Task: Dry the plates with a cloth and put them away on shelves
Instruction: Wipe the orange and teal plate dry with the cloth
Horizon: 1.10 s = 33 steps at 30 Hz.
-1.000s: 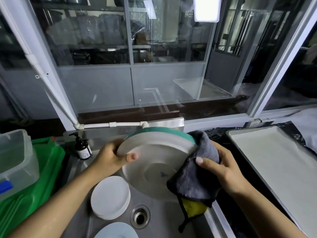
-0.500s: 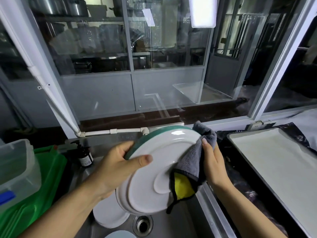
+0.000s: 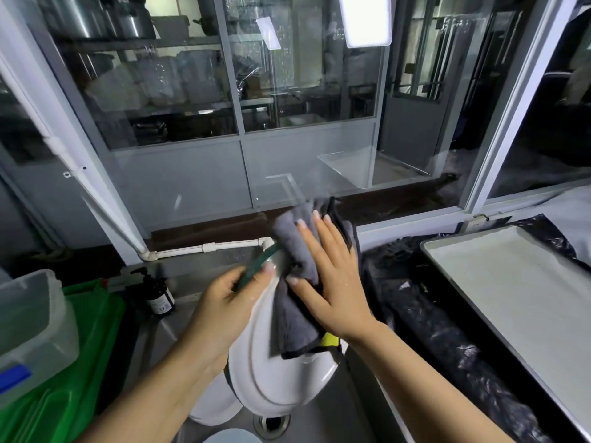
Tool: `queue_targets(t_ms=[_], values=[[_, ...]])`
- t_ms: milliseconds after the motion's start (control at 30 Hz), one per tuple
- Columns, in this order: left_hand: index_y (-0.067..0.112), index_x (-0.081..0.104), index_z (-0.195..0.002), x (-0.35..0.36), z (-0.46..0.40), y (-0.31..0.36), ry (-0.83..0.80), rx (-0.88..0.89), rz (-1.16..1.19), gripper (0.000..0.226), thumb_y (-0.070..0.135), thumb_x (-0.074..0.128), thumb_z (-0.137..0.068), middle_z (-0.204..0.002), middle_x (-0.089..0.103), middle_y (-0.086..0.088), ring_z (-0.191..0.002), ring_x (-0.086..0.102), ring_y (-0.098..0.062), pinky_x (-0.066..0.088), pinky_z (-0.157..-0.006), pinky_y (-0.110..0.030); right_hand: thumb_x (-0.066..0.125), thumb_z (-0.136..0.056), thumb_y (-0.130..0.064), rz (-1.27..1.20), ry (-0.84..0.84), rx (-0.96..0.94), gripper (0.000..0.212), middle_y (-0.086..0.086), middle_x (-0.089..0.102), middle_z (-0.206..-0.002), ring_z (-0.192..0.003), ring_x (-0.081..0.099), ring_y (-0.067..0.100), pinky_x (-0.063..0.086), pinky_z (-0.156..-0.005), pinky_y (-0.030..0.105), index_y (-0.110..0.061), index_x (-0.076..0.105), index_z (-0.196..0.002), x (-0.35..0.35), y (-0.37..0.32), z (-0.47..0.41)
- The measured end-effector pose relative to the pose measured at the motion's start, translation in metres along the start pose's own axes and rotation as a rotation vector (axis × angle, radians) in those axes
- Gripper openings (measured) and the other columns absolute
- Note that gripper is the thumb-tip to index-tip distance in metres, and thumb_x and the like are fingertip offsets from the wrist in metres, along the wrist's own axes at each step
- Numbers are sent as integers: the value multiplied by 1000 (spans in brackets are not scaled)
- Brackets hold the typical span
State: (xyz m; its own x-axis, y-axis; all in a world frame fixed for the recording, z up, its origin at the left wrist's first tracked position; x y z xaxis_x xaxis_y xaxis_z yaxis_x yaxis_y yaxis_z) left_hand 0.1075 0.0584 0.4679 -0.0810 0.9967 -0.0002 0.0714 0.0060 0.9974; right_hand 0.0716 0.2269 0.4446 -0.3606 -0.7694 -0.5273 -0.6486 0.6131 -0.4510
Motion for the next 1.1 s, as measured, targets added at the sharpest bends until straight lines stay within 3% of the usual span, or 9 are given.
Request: queue_targets(t_ms=[100, 233, 333, 500, 600, 700, 767, 967, 1100], values=[[11, 69, -86, -3, 0, -5, 142, -95, 38, 37, 48, 67, -82, -75, 67, 10, -70, 57, 0, 45, -66, -17, 44, -93, -56, -106, -7, 250, 70, -4, 11, -164, -151, 5, 15, 15, -120, 52, -33, 17, -154, 9, 32, 21], [20, 70, -90, -8, 1, -10, 267, -200, 168, 31, 50, 66, -84, -96, 73, 1, -93, 66, -16, 53, -85, -33, 41, -96, -56, -285, -131, 565, 62, -19, -5, -161, -148, -8, 0, 7, -123, 43, -53, 3, -145, 22, 52, 65], [24, 71, -94, -8, -3, -13, 343, -228, 211, 34, 55, 67, -81, -105, 72, 4, -100, 66, -19, 53, -88, -38, 35, -94, -66, -321, -202, 610, 55, -28, -12, -156, -146, -14, -2, 1, -124, 40, -75, -5, -131, 33, 37, 93], [24, 66, -85, 2, -8, -14, 409, -180, 213, 25, 48, 62, -89, -93, 69, 9, -93, 66, -15, 53, -76, -30, 18, -92, -73, -239, -196, 432, 57, -17, -4, -162, -149, -11, 7, 4, -122, 49, -63, -6, -143, 44, -7, 112], [21, 70, -96, 3, -8, -22, 425, -207, 174, 36, 55, 63, -86, -101, 73, 1, -96, 69, -21, 55, -86, -38, 31, -98, -60, -159, -165, 264, 65, -5, 5, -164, -152, -1, 20, 10, -119, 56, -39, 7, -155, 45, -33, 116], [18, 71, -104, 7, -7, -30, 407, -251, 202, 54, 64, 65, -78, -101, 75, -3, -92, 72, -24, 56, -82, -40, 38, -98, -50, 20, -125, -18, 65, 6, 13, -163, -150, 10, 33, 26, -112, 57, -28, 15, -156, 43, -39, 122], [17, 69, -108, 13, -5, -34, 392, -272, 209, 52, 61, 62, -82, -100, 74, -4, -89, 72, -24, 57, -78, -39, 40, -99, -45, 116, -129, -137, 62, 10, 16, -162, -148, 15, 37, 33, -107, 57, -26, 19, -154, 39, -31, 126], [23, 68, -111, 28, 2, -41, 336, -313, 194, 61, 70, 64, -72, -109, 73, 1, -95, 71, -21, 55, -87, -42, 53, -98, -19, 276, -253, -280, 69, 14, 17, -159, -147, 19, 39, 34, -111, 52, -23, 13, -154, 15, 1, 154], [32, 66, -99, 31, 7, -50, 344, -337, 108, 36, 64, 62, -82, -102, 68, 17, -95, 65, -8, 52, -88, -33, 33, -104, -11, 349, -381, -232, 52, 12, 26, -157, -145, 26, 35, 43, -105, 39, -23, 20, -153, -10, 26, 191]])
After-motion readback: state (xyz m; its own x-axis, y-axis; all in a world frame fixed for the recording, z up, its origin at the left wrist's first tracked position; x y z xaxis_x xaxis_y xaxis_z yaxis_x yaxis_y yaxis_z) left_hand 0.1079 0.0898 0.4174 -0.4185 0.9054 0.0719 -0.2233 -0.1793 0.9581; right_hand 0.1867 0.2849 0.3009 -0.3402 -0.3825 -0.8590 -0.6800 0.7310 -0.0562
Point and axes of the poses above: each hand's wrist, its own z-axis away from the middle knuckle, its own x-axis out of the palm, y = z × x, the point moved 3 cm from there along -z, towards the middle knuckle
